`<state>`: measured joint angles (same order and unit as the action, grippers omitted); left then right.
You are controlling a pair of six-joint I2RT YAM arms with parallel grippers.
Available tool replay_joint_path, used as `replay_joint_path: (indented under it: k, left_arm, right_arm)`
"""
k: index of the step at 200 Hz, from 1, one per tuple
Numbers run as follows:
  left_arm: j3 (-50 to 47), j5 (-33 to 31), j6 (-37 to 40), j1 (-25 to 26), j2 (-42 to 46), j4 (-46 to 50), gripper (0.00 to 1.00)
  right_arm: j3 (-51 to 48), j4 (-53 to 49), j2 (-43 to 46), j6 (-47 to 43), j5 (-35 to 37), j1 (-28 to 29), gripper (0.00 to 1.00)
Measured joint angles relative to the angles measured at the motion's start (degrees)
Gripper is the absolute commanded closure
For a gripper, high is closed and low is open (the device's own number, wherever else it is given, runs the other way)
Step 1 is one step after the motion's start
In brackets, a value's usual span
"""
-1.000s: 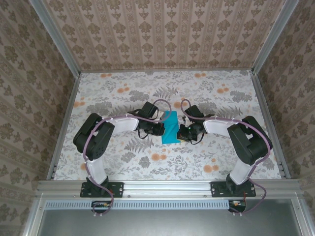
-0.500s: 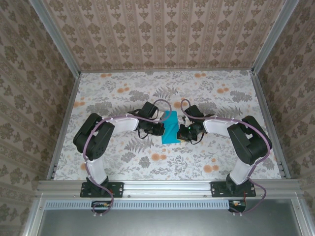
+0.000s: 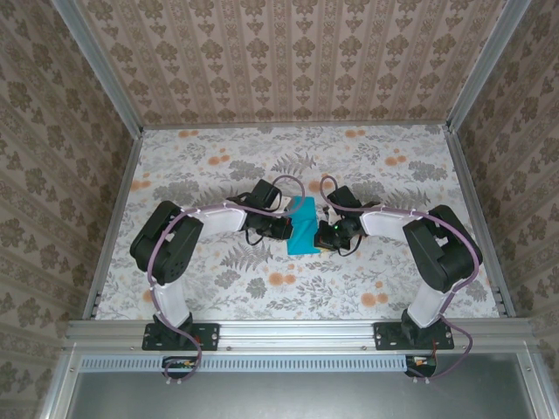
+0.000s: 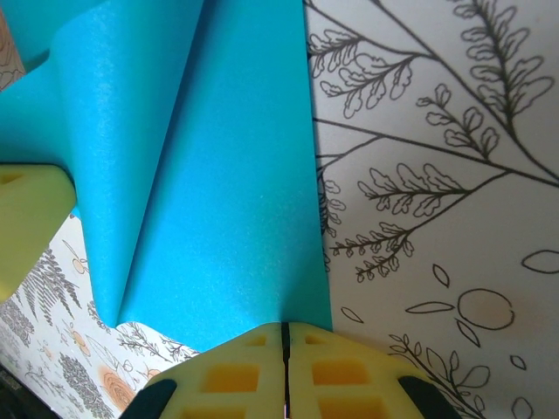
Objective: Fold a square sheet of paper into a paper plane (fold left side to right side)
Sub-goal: Fold the triangle a second time at the center of the table.
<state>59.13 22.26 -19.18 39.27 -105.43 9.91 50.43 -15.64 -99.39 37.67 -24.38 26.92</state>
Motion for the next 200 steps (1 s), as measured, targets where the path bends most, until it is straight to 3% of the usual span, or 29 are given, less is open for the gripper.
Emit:
replay_joint_path:
  k: [113,154,200]
  left_arm:
    - [0.3,-0.9,1.0,0.9,-1.0,0.0,0.95]
    - [0.6,-1.5,1.3,1.2,-1.0,0.4,0.95]
    - [0.6,-1.6,1.3,1.3,-1.0,0.4,0.95]
  right_arm:
    - [-0.7,0.5,1.7,0.0,-1.4,-0.7,0.92]
    - [-2.0,8.0,4.1,3.3,-4.9,-1.9,0.92]
    - [0.5,14.0,-1.0,6.1,-6.5,-1.9,0.93]
